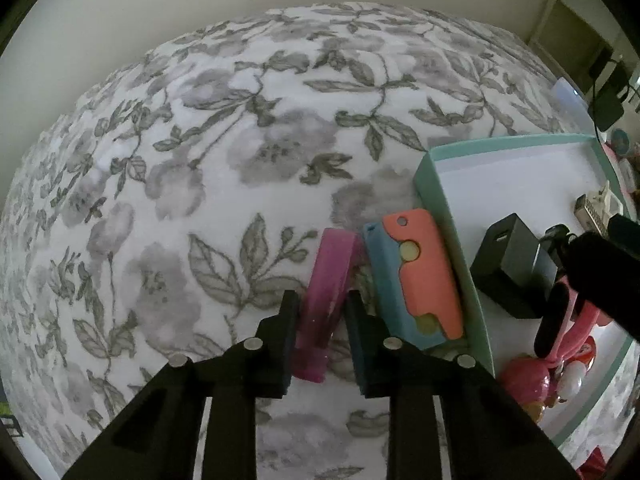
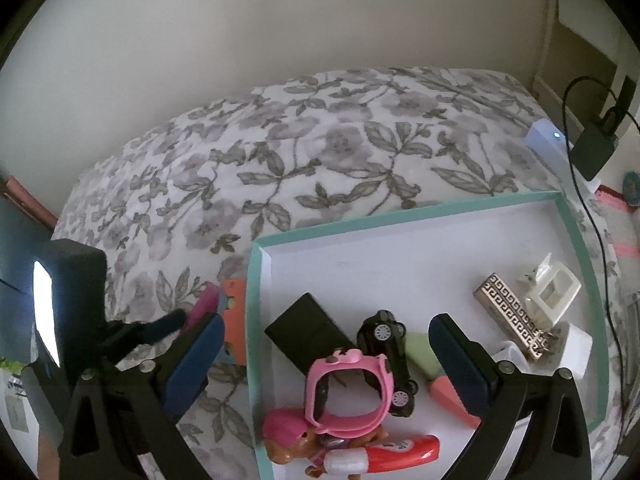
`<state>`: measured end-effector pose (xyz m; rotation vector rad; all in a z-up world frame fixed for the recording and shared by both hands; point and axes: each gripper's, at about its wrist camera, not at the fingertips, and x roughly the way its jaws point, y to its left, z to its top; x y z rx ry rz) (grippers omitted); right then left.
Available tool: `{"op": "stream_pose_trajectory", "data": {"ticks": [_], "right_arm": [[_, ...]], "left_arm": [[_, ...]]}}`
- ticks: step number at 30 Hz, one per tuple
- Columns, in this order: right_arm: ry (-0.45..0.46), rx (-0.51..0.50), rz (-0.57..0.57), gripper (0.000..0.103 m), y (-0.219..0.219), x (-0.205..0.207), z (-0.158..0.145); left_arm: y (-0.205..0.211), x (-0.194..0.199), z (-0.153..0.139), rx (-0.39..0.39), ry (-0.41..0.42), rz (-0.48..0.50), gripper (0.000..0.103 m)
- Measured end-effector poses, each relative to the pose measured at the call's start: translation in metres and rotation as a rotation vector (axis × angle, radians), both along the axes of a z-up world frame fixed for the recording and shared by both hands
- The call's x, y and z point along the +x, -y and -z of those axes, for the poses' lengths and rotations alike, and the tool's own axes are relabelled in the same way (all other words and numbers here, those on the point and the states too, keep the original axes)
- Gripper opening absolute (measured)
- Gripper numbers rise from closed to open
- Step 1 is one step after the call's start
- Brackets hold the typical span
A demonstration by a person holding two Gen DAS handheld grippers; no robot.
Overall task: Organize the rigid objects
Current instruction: 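Grasp the magenta tube with the left gripper, then grasp the teal-and-coral phone case with the right gripper while the left gripper holds the magenta tube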
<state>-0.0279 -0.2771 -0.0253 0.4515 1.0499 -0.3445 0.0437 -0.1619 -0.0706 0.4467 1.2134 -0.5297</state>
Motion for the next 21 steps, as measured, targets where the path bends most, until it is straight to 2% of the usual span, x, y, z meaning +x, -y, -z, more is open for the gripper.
{"op": "stream_pose_trajectory", "data": {"ticks": [8,13,19,21], "right_arm": [[0.025,0.005,-0.038,0.103,-0.009,0.01,0.001],[0.031,0.0,-0.105,0.102,-0.023,0.028,0.004],[0.02,0.001,-0.197,0.095,-0.047,0.057,0.012],[0.009,-0.001,-0.228,0.089,-0.054,0.066,0.015]], "left_arm": [[-0.038,0.024,0.003,-0.033,-0.051,-0.114,0.02],[-0.062,0.035,0.002,-0.064,-0.103,-0.178,0.02],[-0.089,0.048,0.0,-0.071,-0.128,-0.242,0.02],[-0.099,0.054,0.0,-0.08,-0.139,-0.261,0.02]]}}
